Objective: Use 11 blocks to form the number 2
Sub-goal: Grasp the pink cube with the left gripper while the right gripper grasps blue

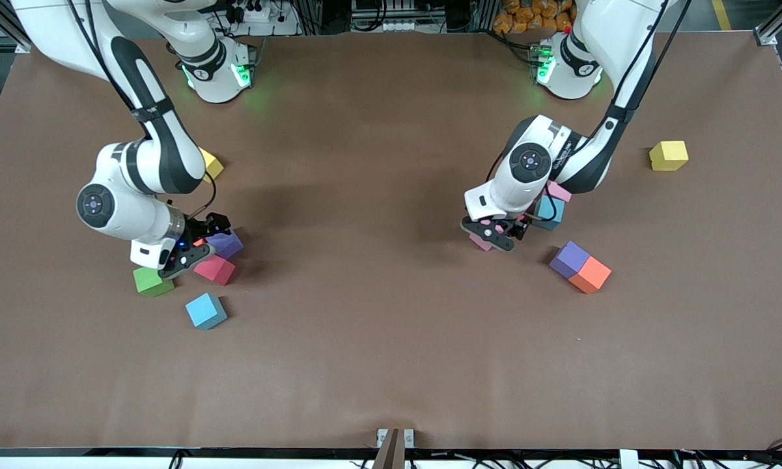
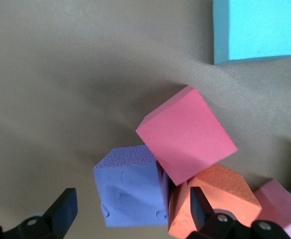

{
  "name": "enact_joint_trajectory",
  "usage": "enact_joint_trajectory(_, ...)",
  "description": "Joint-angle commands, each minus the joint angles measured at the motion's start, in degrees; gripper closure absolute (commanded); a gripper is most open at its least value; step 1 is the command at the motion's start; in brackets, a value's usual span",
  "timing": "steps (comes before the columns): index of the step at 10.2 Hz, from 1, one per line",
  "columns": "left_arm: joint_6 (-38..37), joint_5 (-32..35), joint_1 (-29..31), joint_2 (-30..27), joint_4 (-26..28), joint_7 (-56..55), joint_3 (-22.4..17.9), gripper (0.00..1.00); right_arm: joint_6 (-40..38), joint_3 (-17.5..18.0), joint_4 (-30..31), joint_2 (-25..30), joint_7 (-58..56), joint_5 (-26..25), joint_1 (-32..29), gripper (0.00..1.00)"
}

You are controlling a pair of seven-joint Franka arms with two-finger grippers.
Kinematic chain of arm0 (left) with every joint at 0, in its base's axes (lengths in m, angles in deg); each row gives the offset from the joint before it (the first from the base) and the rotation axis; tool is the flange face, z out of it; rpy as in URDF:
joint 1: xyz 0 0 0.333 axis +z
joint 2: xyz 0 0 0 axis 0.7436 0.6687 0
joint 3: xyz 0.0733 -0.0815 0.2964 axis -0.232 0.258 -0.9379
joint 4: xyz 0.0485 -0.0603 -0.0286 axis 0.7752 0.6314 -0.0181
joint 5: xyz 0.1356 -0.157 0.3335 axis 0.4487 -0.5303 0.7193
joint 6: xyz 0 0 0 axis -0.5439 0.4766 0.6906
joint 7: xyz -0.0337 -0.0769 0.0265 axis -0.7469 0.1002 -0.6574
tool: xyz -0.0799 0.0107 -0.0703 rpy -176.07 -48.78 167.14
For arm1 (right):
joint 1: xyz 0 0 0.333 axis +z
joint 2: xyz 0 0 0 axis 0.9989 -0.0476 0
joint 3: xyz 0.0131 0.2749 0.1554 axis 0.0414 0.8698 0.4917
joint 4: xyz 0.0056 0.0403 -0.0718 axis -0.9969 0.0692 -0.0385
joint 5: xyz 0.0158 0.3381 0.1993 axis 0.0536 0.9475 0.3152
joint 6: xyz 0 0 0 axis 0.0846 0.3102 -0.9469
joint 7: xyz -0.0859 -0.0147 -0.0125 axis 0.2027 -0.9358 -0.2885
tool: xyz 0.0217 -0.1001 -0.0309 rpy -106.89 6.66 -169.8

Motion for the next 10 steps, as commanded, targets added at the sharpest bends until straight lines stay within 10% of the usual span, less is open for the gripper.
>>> enact_joint_trajectory(1,2.71,1.26,-1.44,0.66,0.12,-0.29,-0.09,0.00,2.13,0.00,0.83,-1.23,-3.60,2.53,0.06,0.00)
enact_joint_trajectory(5,4.13,1.35,-1.53,1.98,0.29,-0.37,-0.18,0.10,8.62,0.96,3.64,-2.90,-5.10,3.41,-0.03,0.00)
enact_joint_trajectory(6,4.13,1.35,-1.53,2.07,0.38,-0.29,-0.27,0.32,8.72,1.06,3.64,-3.17,-5.10,3.41,-0.03,0.00)
enact_joint_trajectory(7,4.13,1.61,-1.62,2.07,0.29,-0.37,-0.18,0.85,8.72,1.06,3.64,-3.34,-5.10,3.41,-0.03,0.00)
enact_joint_trajectory(10,4.04,1.79,-5.39,1.45,0.12,-7.55,-0.09,1.00,8.46,2.02,4.08,-3.43,-5.01,11.19,0.15,0.00)
